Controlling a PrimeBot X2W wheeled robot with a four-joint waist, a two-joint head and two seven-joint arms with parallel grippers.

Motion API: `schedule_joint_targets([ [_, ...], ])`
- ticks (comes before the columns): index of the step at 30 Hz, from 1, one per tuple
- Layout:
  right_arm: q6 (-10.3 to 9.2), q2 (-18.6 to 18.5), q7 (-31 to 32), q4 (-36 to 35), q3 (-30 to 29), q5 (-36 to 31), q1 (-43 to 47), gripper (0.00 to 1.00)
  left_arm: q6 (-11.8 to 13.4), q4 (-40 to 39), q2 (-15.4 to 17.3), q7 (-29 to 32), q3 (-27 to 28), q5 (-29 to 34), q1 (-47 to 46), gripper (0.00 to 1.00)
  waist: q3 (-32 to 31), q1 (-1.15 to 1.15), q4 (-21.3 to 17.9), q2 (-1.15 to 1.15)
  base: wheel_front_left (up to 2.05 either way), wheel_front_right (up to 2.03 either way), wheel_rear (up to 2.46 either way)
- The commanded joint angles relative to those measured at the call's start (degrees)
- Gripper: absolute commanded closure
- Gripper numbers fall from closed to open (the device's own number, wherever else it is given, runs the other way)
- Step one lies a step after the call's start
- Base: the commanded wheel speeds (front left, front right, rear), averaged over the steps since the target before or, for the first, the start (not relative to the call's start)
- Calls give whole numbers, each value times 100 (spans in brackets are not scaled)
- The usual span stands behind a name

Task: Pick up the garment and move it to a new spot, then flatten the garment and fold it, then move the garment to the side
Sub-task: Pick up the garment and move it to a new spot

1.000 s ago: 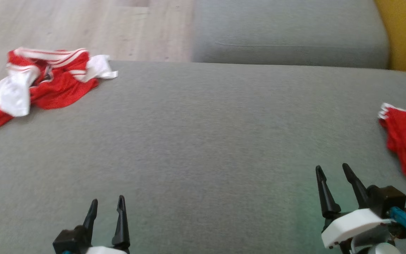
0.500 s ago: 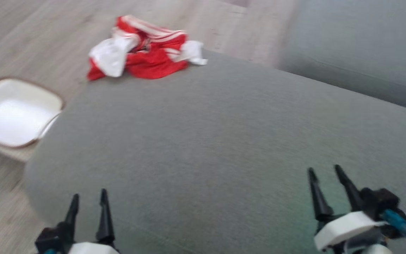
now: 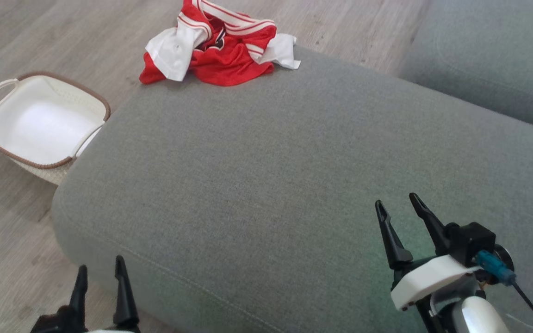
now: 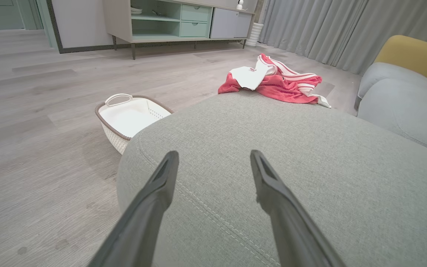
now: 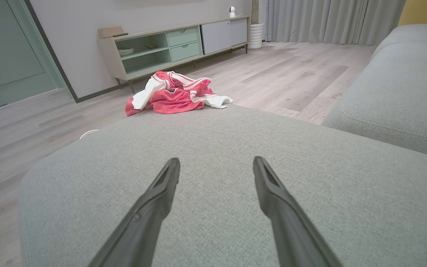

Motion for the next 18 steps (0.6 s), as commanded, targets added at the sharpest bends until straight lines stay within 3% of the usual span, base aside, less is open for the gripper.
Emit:
schedule_joint_targets([
  [1, -4, -31, 5, -234, 122, -56, -315, 0, -11, -187, 25, -94, 309, 42, -209, 0, 42, 0, -1, 0, 0, 0, 0],
  [5, -4, -31, 54, -445, -52, -215, -350, 0, -40, -273, 54, -108, 626, 31, -367, 0, 239, 0, 13, 0, 0, 0, 0],
  [8, -4, -31, 167, -707, -201, -406, -390, 0, -146, -390, 260, -85, 930, -37, -725, 0, 490, 0, 34, 0, 0, 0, 0],
  [14, -4, -31, 605, -1358, -40, -956, -888, 0, -438, -449, 1309, 371, 1645, -44, -2197, 0, 1168, 0, -403, 0, 0, 0, 0],
  [18, -4, -66, 905, -1727, 85, -1257, -1299, 0, -766, -157, 1905, 869, 1850, -120, -3402, 0, 1570, 0, -822, 0, 0, 0, 0],
])
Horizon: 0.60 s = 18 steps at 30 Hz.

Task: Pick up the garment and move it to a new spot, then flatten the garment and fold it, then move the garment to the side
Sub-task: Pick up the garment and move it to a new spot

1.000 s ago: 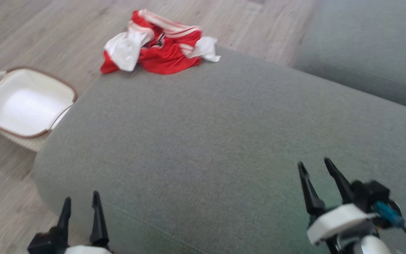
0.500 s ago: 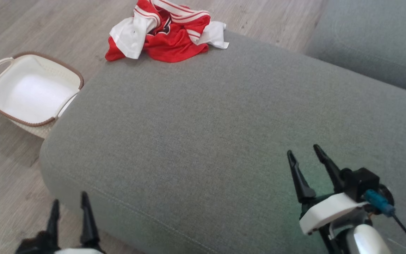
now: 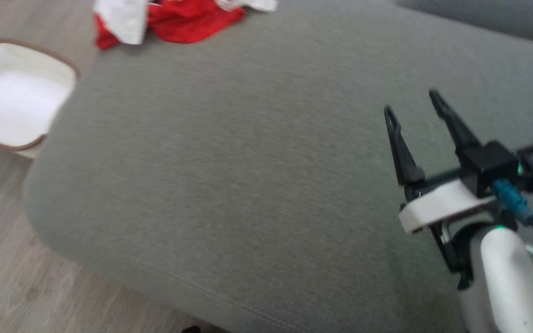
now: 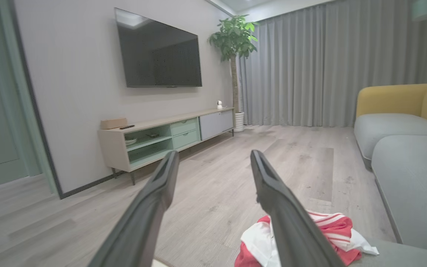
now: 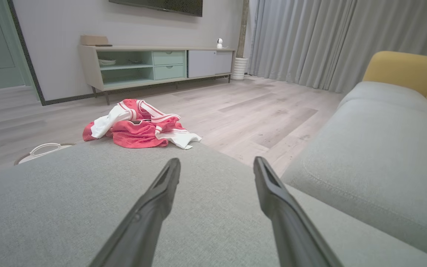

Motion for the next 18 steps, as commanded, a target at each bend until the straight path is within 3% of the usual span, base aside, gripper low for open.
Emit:
schedule_joint_targets([
  [1, -4, -62, 81, -313, 175, -56, -204, 0, -89, 40, 399, 120, 297, -21, -518, 0, 458, -1, -474, 0, 0, 0, 0],
  [4, -4, -196, 282, -600, 265, -107, -400, 0, -379, 639, 622, 503, 163, -17, -1426, 0, 736, -1, -816, 0, 0, 0, 0],
  [11, -4, -380, 700, -1355, 251, -149, -424, 0, -938, 2157, 607, 1151, -487, 221, -2850, 0, 1373, -1, -1434, 0, 0, 0, 0],
  [18, -4, -492, 975, -2004, 64, -273, -319, 0, -1276, 3369, -204, 1247, -893, 115, -3578, 0, 2117, -1, -1654, 0, 0, 0, 0],
])
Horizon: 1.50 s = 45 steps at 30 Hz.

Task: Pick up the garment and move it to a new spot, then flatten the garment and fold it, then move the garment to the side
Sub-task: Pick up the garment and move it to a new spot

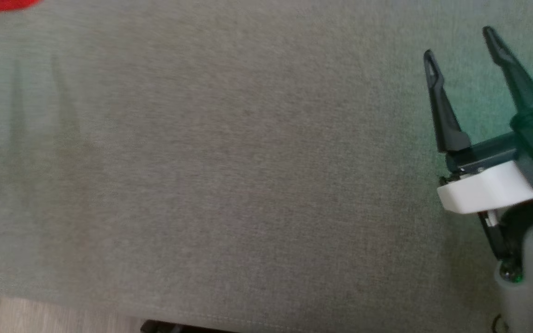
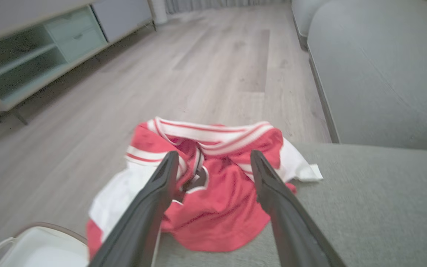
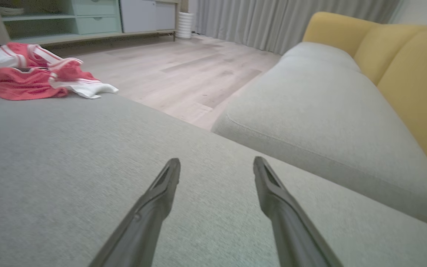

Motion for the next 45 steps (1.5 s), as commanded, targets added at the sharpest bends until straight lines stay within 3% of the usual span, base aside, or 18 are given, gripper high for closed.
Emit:
schedule_joint_targets([
  [1, -4, 18, 35, -305, 108, -39, 17, 0, -49, 63, 344, 15, 164, 19, -301, 0, 455, -2, -266, 0, 0, 0, 0],
  [11, -4, 40, 3, -576, 83, -88, 87, 0, -374, 1117, 12, 33, -15, 0, -997, 0, 839, -2, -531, 0, 0, 0, 0],
  [21, -4, 50, -104, -574, 109, -62, 126, 0, -577, 2284, 174, 562, -129, -44, -1240, 0, 919, -2, -860, 0, 0, 0, 0],
  [22, -4, 52, -112, -574, 101, -60, 126, 0, -604, 2366, 174, 639, -144, -58, -1253, 9, 913, -2, -871, 0, 0, 0, 0],
  [23, -4, 53, -119, -572, 95, -59, 124, 0, -628, 2430, 177, 684, -162, -61, -1271, 53, 906, -2, -879, 0, 0, 0, 0],
  [25, -4, 66, -140, -566, 86, -62, 113, 0, -673, 2516, 187, 684, -185, -61, -1309, 100, 893, -2, -882, 0, 0, 0, 0],
  [35, -4, 199, -354, -294, 69, -3, 31, 0, -823, 2614, 459, 339, -306, 89, -1697, 100, 582, -2, -823, 0, 0, 0, 0],
  [45, -4, 405, -818, 433, -94, 205, 27, 0, -969, 2145, 703, 185, -733, 353, -2114, 100, -399, -2, -926, 0, 0, 0, 0],
])
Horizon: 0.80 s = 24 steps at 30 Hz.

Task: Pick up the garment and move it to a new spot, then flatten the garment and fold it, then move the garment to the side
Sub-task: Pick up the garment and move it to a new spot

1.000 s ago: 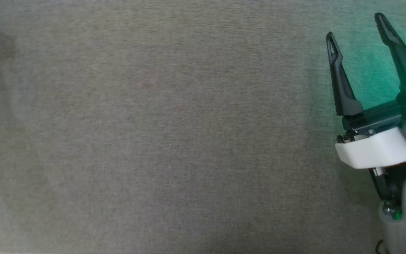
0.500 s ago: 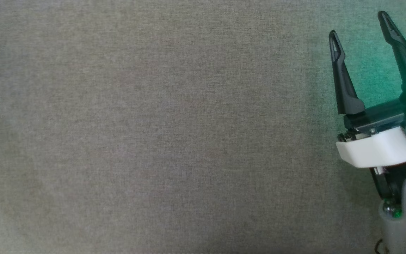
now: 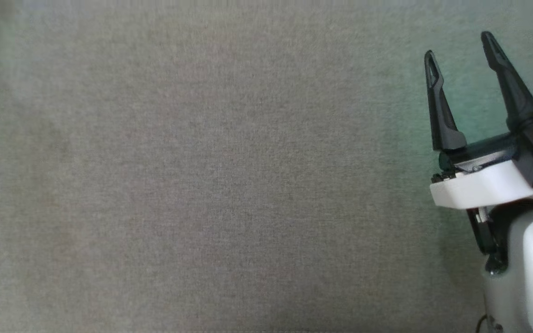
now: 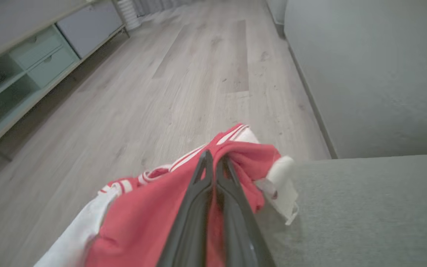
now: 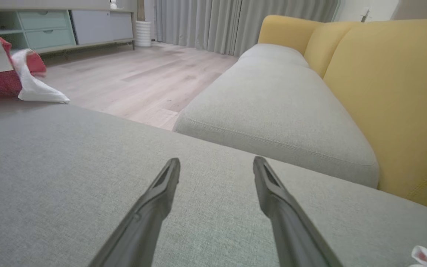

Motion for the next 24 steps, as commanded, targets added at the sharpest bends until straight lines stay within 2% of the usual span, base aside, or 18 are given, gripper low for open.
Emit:
schedule_joint_targets([
  [1, -4, 85, -104, -70, 60, 64, 55, 0, -19, -318, 361, 15, 0, 63, -317, 100, -460, 0, -44, 0, 0, 0, 0],
  [7, -4, 150, -385, 399, -108, 218, 222, 0, -32, -1068, 203, 199, -473, 93, -373, 100, -1163, 0, -137, 0, 0, 0, 0],
  [8, -4, 163, -487, 563, -172, 284, 294, 0, -33, -1431, 203, 293, -659, 35, -328, 100, -1448, 0, -216, 0, 0, 0, 0],
  [15, -4, 173, -724, 981, -428, 668, 604, 0, -34, -2767, 194, 627, -1216, -334, -143, 100, -2276, 0, -542, 0, 0, 0, 0],
  [19, -4, 174, -836, 1162, -561, 793, 748, 0, -34, -3386, 11, 620, -1403, -549, -28, 100, -2626, 0, -724, 0, 0, 0, 0],
  [24, -4, 174, -972, 1305, -782, 897, 948, 0, -34, -4062, -371, 423, -1534, -845, 306, 100, -2851, 0, -843, 0, 0, 0, 0],
])
